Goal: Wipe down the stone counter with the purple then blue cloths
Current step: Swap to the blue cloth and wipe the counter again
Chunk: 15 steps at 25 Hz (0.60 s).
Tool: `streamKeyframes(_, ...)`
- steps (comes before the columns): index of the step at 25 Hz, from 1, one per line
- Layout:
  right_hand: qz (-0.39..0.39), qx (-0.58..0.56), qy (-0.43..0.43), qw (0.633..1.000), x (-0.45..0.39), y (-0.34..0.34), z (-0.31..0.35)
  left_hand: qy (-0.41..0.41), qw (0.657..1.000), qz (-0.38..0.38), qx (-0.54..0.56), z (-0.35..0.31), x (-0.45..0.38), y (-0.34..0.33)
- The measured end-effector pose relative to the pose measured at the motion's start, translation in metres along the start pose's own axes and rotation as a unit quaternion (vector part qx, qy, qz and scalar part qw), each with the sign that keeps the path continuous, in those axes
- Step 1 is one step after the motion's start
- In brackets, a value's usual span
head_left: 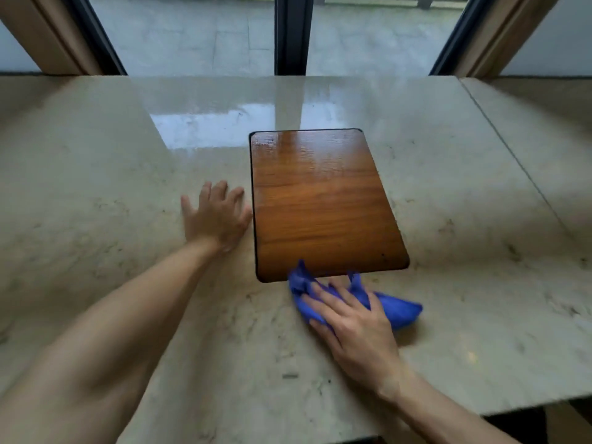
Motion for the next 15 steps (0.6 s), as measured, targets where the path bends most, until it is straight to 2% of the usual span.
streamKeyframes(3, -0.022, -0.002, 0.003, 1.000, 0.067, 0.002, 0.030, 0.006, 1.000, 0.028, -0.009, 0.028, 0.021, 0.007)
streamKeyframes(6, -0.030, 0.019, -0.078, 0.996, 0.090, -0.010, 0.063, 0.044, 0.997, 0.065, -0.007, 0.054, 0.023, 0.009)
streamKeyframes(8, -0.014, 0.026, -0.099, 0.995, 0.078, -0.020, 0.084, 0.057, 0.996, 0.073, -0.009, 0.059, 0.018, 0.007)
streamKeyframes(12, -0.061, 0.075, -0.171, 0.980, 0.017, -0.038, 0.089, 0.062, 0.996, 0.057, 0.001, 0.058, -0.006, -0.001)
streamKeyframes(15, -0.074, 0.079, -0.181, 0.977, -0.025, -0.057, 0.078, 0.055, 0.998, 0.039, 0.014, 0.062, -0.039, -0.006)
Point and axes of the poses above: each hand's wrist, its own x-axis away from the middle knuckle, its own y-axis out of the back of the hand, z = x × y, the point moved 2 cm from there along -x, towards the middle knuckle, and after that the axes turned 10 degrees about -z, right-handed, at the moved point
